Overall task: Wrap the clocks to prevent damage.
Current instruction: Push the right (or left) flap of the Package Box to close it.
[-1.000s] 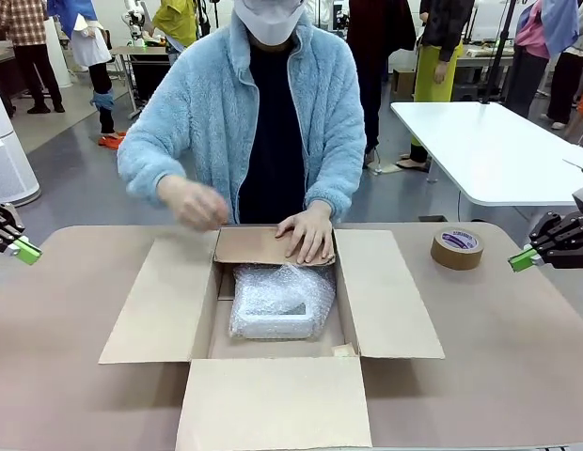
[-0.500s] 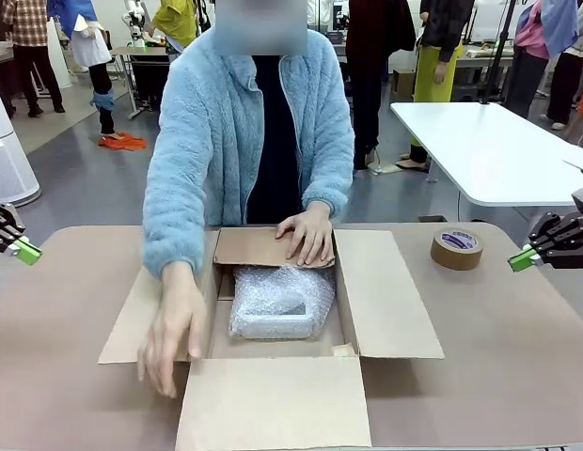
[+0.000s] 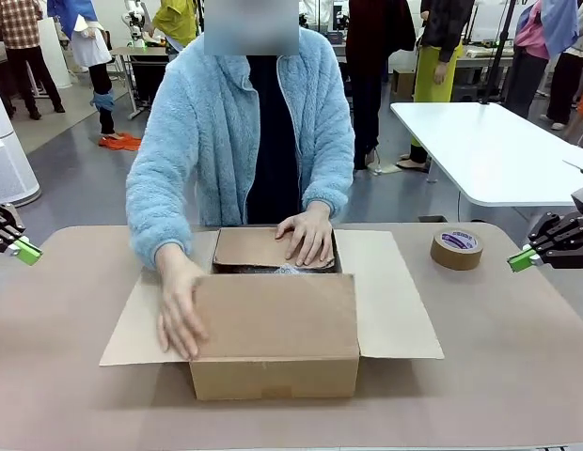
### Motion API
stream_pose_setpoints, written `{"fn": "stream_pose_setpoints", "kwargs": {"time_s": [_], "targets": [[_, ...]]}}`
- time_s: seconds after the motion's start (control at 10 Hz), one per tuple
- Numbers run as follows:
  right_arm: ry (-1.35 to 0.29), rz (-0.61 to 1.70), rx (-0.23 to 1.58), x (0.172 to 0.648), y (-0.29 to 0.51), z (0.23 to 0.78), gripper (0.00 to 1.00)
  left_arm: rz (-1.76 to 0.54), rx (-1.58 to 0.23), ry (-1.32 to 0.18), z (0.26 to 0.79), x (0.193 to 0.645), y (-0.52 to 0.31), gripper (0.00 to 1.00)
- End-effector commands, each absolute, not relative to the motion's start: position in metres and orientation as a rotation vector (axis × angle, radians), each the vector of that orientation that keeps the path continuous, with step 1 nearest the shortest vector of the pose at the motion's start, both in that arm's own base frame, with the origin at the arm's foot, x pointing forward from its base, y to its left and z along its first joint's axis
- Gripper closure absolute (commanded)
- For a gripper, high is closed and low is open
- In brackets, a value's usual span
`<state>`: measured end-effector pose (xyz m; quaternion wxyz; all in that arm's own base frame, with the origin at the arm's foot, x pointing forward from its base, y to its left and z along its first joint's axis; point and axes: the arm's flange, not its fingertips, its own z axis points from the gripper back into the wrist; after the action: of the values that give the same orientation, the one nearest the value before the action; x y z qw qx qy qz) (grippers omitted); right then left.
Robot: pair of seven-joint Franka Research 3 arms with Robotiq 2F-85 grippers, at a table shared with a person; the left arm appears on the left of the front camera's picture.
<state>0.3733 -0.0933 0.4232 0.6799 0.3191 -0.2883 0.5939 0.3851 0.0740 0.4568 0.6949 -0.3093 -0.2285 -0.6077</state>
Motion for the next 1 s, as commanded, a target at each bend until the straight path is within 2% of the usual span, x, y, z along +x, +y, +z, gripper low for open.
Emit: {"fn": "stream_pose_setpoints", "kwargs": {"time_s": [0.0,0.9], "targets": [[-0.664,1.333,0.727,0.373,-0.0932,0.4208,0.99,-1.356,-0.688,-0.51,0.4573,0.3857,0.0751,1.0],[-0.664,1.333,0.727,0.373,-0.0932,0.4208,0.99,-1.356,-0.688,-0.51,0.4573,0.3857,0.0751,1.0]]}}
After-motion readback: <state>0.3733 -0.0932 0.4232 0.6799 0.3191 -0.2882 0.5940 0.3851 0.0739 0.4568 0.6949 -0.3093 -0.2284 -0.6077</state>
